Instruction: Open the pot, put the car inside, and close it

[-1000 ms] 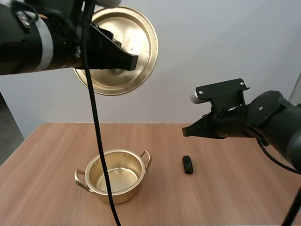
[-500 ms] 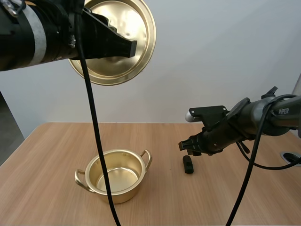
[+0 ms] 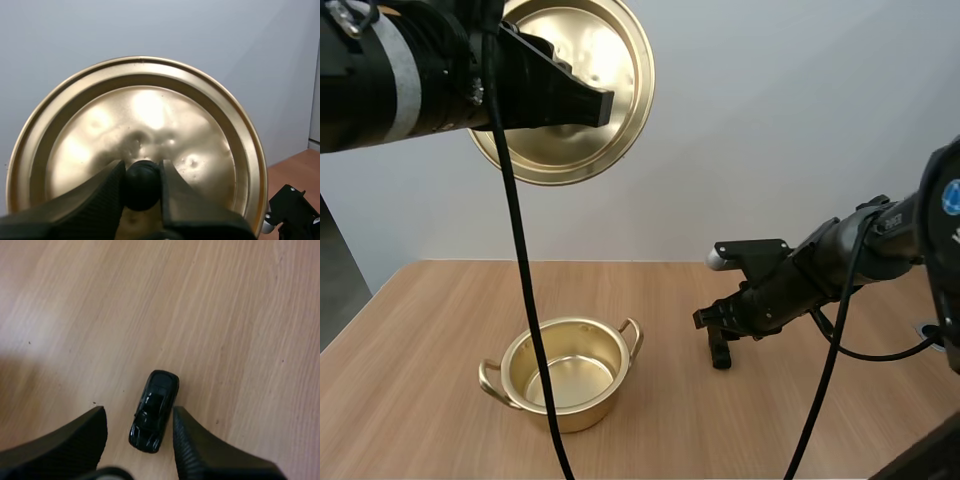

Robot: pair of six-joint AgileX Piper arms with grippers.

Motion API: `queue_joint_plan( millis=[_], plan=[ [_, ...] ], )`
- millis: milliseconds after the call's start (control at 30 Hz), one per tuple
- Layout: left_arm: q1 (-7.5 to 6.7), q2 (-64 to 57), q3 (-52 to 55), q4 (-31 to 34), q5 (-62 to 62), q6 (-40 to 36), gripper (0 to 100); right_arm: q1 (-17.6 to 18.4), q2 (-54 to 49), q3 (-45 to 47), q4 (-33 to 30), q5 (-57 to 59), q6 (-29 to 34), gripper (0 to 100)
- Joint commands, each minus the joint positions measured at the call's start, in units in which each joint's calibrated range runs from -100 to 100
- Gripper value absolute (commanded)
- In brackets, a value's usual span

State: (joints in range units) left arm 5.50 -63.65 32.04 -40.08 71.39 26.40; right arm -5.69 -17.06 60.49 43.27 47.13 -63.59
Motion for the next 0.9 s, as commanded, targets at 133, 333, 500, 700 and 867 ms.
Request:
queue_joint_plan(
  millis=[133, 333, 500, 700, 867],
  plan=[
    [-0.03, 0.0, 0.0, -0.1, 0.0, 0.0, 0, 0.0, 2.8, 0.0, 0.8, -1.0, -2.0, 69],
    [-0.03, 0.0, 0.0, -0.1, 0.0, 0.0, 0, 0.0, 6.5, 0.0, 1.8, -2.5, -3.7, 69],
    [-0.03, 0.0, 0.0, -0.1, 0.0, 0.1, 0, 0.0, 9.5, 0.0, 4.1, -2.5, -6.2, 69],
    [-0.03, 0.0, 0.0, -0.1, 0.0, 0.1, 0, 2.5, 11.7, 0.0, 3.2, -5.9, -6.5, 43],
    [-0.03, 0.0, 0.0, -0.1, 0.7, 0.2, 0, 3.0, 9.9, 0.0, 1.7, -7.4, -6.0, 0]
  ],
)
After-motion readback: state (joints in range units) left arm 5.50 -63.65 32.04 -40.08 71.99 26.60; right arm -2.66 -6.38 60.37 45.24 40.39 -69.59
